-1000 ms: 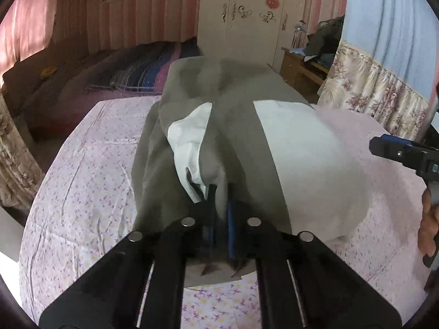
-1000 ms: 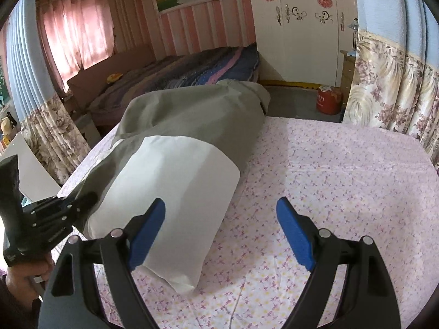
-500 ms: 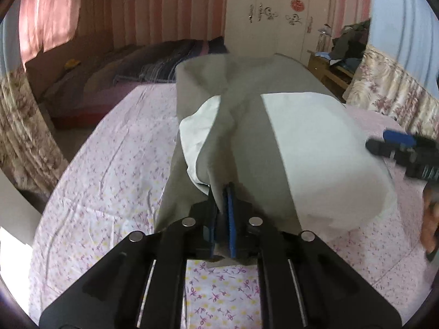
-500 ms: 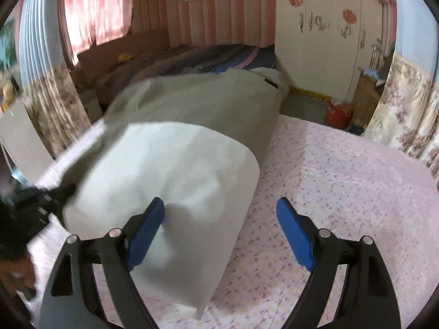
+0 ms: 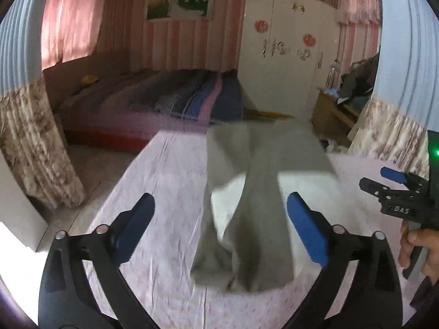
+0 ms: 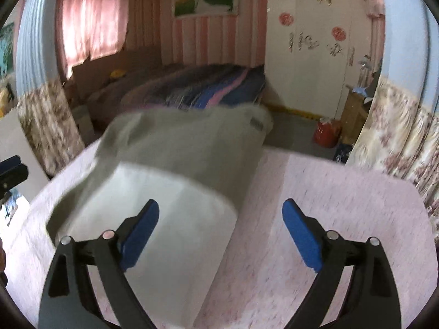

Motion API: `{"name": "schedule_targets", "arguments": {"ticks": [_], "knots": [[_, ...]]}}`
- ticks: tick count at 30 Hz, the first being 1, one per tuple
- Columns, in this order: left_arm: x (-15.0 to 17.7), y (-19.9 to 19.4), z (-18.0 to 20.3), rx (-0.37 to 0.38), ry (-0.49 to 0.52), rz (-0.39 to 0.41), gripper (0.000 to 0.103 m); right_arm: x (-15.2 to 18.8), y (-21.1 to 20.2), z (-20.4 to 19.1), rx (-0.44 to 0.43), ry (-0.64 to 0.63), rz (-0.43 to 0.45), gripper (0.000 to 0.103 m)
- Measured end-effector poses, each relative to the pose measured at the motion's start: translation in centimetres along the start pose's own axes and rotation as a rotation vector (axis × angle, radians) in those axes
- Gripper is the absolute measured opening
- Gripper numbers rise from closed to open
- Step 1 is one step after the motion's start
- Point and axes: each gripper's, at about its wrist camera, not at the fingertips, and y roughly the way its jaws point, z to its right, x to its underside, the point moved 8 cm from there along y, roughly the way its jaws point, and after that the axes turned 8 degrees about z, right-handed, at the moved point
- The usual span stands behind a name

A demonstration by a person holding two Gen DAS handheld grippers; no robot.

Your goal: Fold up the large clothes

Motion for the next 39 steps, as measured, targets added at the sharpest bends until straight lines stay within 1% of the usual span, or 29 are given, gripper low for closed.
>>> {"name": "schedule_targets", "arguments": {"ticks": [3,7,8,12,14,16,17,18,19,22,24,26,28,30,32,34,35,36,39], "knots": [[-2.3,2.8,1.0,-0.009,0.033,0.002,0.099,-2.5,1.5,0.5,0.025,0.019,0.014,0.092],[-3.0,6.8,2.6,0.016,0.04,-0.021,0.099,-3.7,4.6,0.9,0.043,0.04,-0.009,0.092],[-3.2,7.3,2.9,0.015,0.045,-0.019,0.099,-3.8,5.4,1.0,0.043,0.044,-0.018,0.092],[-2.8,10.5,4.1,0.019,0.061,-0.048,0.098,-2.5,8.2,1.3,0.043,0.076,-0.072,0.092],[-2.1,12.4,4.4,0.006,0.083,-0.077,0.093,-1.3,9.6,1.3,0.053,0.084,-0.101,0.092],[-1.0,14.3,4.5,-0.001,0.088,-0.115,0.092,-0.2,10.9,1.7,0.062,0.092,-0.134,0.092],[-0.2,15.3,4.3,-0.015,0.099,-0.137,0.089,0.1,11.3,1.8,0.061,0.098,-0.143,0.095],[0.2,16.0,4.2,-0.021,0.104,-0.151,0.088,0.6,11.9,1.9,0.059,0.11,-0.154,0.098],[1.2,16.9,3.7,-0.032,0.106,-0.181,0.087,0.8,12.2,2.0,0.062,0.114,-0.154,0.1],[3.0,18.4,2.5,-0.053,0.059,-0.205,0.088,1.7,13.4,1.6,0.074,0.071,-0.161,0.101],[3.9,19.0,2.1,-0.068,0.056,-0.211,0.088,2.7,14.2,1.1,0.086,0.048,-0.175,0.101],[4.5,19.4,2.0,-0.079,0.053,-0.211,0.088,3.8,14.7,1.2,0.091,0.053,-0.187,0.101],[4.9,19.7,1.7,-0.07,0.03,-0.227,0.089,4.4,15.0,1.3,0.085,0.063,-0.193,0.1],[4.6,19.9,1.5,-0.057,0.023,-0.238,0.088,3.9,14.7,1.5,0.081,0.073,-0.195,0.1],[4.1,19.7,1.2,-0.026,0.016,-0.248,0.088,2.8,14.2,1.6,0.085,0.073,-0.183,0.1],[2.7,19.7,0.8,-0.012,0.018,-0.23,0.088,1.2,13.5,1.5,0.087,0.072,-0.145,0.1],[2.0,19.6,0.7,-0.012,0.021,-0.219,0.088,0.0,13.2,1.6,0.096,0.073,-0.109,0.1],[1.3,19.6,0.7,-0.013,0.025,-0.205,0.088,-0.7,13.2,1.8,0.102,0.076,-0.094,0.1],[-1.5,20.2,0.3,-0.053,0.067,-0.168,0.089,-2.6,14.1,2.9,0.131,0.099,-0.077,0.101]]}}
